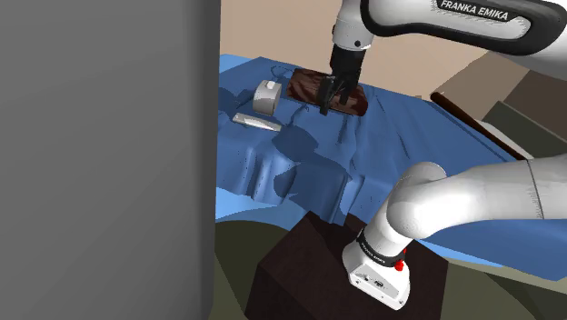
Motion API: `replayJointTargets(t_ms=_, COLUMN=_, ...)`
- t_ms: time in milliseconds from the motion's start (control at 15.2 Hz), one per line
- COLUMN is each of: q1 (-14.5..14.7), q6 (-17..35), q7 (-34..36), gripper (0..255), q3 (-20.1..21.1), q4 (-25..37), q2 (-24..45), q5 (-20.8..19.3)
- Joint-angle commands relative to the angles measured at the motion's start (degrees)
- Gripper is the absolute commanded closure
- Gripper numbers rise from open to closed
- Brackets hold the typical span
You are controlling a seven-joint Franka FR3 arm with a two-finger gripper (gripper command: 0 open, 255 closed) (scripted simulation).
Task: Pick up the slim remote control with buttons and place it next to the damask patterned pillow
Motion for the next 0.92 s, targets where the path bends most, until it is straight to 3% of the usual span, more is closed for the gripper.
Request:
replayJointTargets(t_ms=0, q1=0.0, q6=0.0, q7=0.0, gripper=0, q3=0.0, q4=0.0, q2=0.0, q5=0.0)
replayJointTargets(t_ms=462, q1=0.5, q6=11.9, q7=-10.6, gripper=0, q3=-6.7, q4=0.4, q2=10.9, q5=-2.8)
replayJointTargets(t_ms=858, q1=1.5, q6=20.8, q7=-19.9, gripper=0, q3=-11.6, q4=4.2, q2=22.8, q5=-2.6)
